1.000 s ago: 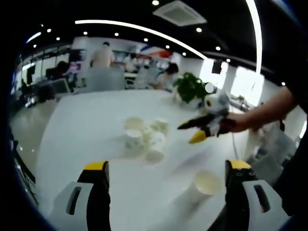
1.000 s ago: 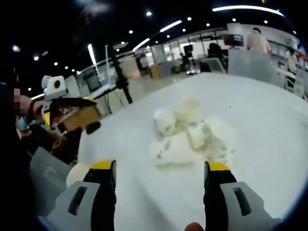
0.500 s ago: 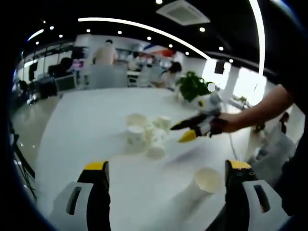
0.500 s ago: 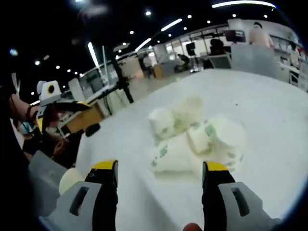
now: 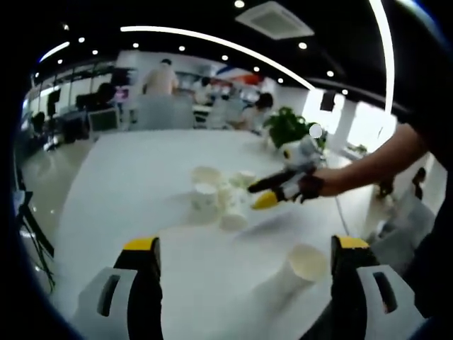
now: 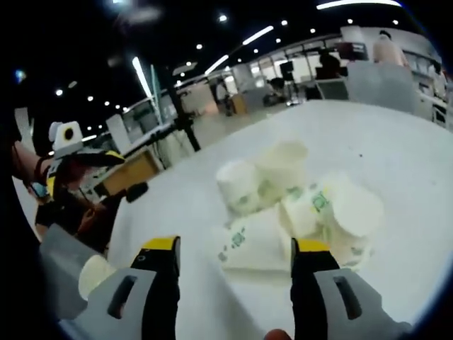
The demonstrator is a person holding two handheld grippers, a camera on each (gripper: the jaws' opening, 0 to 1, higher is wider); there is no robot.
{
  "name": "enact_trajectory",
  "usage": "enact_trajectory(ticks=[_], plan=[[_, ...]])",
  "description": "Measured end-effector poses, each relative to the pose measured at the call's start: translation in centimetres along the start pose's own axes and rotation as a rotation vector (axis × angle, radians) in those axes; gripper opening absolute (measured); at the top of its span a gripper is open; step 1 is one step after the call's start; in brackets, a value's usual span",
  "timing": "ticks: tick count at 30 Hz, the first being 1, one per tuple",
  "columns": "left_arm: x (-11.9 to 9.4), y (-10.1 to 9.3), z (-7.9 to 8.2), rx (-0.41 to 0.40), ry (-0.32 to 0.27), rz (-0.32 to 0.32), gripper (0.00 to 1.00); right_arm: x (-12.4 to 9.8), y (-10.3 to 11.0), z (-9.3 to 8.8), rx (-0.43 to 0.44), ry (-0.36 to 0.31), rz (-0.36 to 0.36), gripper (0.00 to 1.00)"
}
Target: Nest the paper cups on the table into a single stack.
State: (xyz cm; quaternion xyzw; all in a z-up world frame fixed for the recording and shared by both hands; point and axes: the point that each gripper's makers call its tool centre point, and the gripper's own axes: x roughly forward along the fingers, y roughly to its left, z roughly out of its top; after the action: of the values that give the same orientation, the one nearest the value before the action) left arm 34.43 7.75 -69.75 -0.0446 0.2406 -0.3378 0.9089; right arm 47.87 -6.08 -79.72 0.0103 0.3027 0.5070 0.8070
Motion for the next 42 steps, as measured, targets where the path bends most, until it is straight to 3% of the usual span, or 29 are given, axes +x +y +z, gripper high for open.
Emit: enact_trajectory(ticks=[19,26,42], plan=[[-0.7,-0.5,-0.8,-0.010,-0.003,-0.005,1.00,-0.3,2.1,-1.2,-0.007,0.004,0.076,0.29],[-0.9,-0.5,-1.0,-0.010,0.002,-0.003,1.00,-0.5,2.9,-1.8,-0.009,0.011,0.126,0.12],[-1.3,-0.5,-1.2,-0.014,-0.004,0.003,0.98,-0.8,4.0,-2.7,-0.021,0.025,0.158,0.01]])
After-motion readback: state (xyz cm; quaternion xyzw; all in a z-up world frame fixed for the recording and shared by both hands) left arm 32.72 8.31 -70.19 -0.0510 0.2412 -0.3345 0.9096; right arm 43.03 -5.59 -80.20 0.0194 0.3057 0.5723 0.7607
